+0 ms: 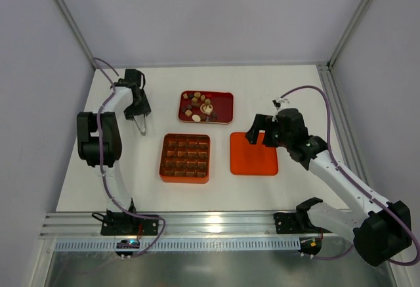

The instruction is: Pack the chocolate

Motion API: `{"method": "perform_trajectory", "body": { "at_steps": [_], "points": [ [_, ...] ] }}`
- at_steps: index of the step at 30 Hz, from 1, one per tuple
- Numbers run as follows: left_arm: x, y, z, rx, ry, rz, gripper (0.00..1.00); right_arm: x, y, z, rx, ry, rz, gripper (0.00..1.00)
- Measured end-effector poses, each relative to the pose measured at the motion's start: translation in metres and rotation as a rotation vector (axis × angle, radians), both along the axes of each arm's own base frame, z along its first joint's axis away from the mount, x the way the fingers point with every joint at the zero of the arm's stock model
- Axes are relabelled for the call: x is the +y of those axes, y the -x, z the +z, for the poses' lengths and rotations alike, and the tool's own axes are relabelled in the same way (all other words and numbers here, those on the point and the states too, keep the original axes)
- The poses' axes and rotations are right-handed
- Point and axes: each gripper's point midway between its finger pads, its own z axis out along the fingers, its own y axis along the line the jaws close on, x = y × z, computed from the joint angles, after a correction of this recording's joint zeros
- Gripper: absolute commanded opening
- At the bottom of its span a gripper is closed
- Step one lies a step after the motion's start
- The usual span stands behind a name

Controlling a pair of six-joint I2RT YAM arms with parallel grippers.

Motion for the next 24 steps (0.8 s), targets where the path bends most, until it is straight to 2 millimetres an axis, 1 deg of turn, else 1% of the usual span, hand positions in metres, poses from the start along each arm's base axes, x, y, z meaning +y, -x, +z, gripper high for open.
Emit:
{"method": "perform_trajectory", "body": {
  "at_steps": [5, 8, 17, 24],
  "points": [
    [-0.005, 0.008, 0.028, -0.022, -0.015, -0.011, 0.59, 0.000, -0.001, -0.001, 0.001, 0.001, 0.000, 1.00],
    [-0.010, 0.013, 0.041, -0.030, -0.023, -0.023, 0.59, 0.000, 0.000, -0.001, 0.002, 0.000, 0.000, 1.00],
    [-0.028, 0.029, 0.072, -0.045, -0.027, -0.067, 0.59, 0.000, 0.000, -0.003, 0.005, -0.002, -0.002, 1.00],
    [-0.039, 0.040, 0.093, -0.058, -0.029, -0.097, 0.59, 0.002, -0.001, -0.009, 0.024, -0.002, -0.001, 1.00]
  ]
}}
